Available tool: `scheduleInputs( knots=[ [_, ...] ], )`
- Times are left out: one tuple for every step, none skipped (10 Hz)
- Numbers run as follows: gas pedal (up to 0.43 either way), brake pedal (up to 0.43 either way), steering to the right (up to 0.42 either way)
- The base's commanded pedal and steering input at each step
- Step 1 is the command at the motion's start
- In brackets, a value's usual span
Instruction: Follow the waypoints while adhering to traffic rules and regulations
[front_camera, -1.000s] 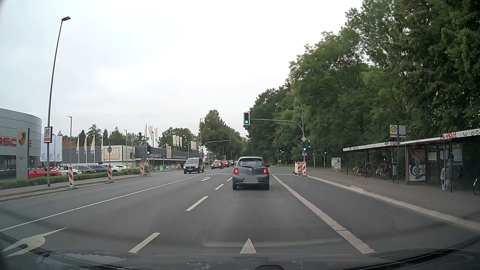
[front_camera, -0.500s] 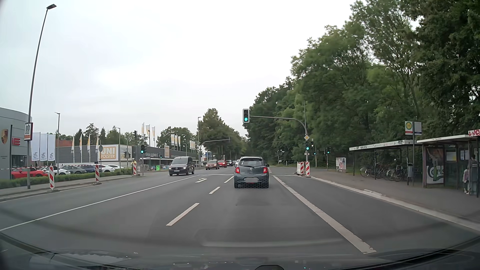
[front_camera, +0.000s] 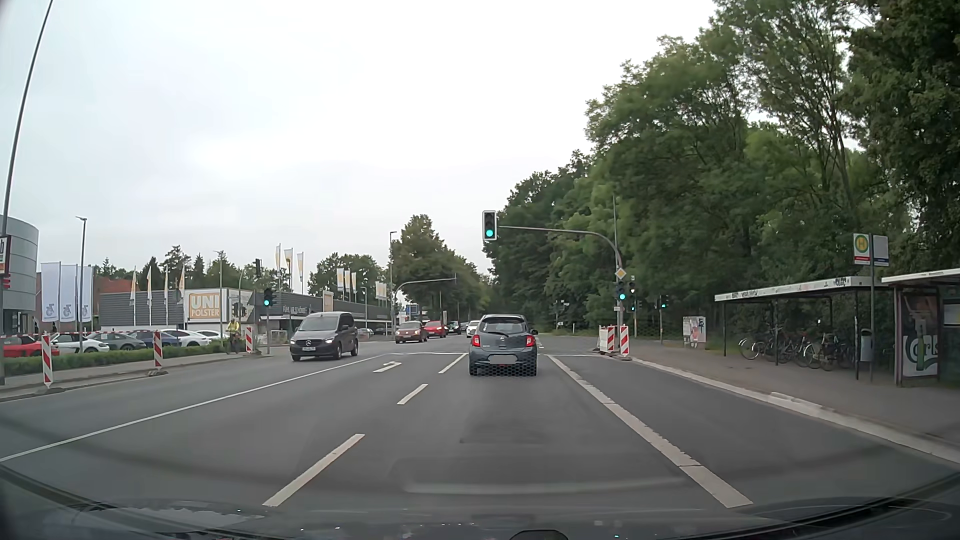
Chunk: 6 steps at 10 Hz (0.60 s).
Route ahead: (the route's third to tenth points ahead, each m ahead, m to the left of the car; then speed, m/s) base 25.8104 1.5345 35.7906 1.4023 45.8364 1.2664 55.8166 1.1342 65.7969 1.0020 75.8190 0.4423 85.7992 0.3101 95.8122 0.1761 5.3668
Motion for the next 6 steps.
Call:
scheduleInputs(
  knots=[
    [0.339, 0.000, 0.007],
    [0.331, 0.000, 0.007],
    [0.299, 0.000, 0.007],
    [0.268, 0.000, 0.007],
    [0.260, 0.000, 0.007],
    [0.260, 0.000, 0.007]
  ],
)
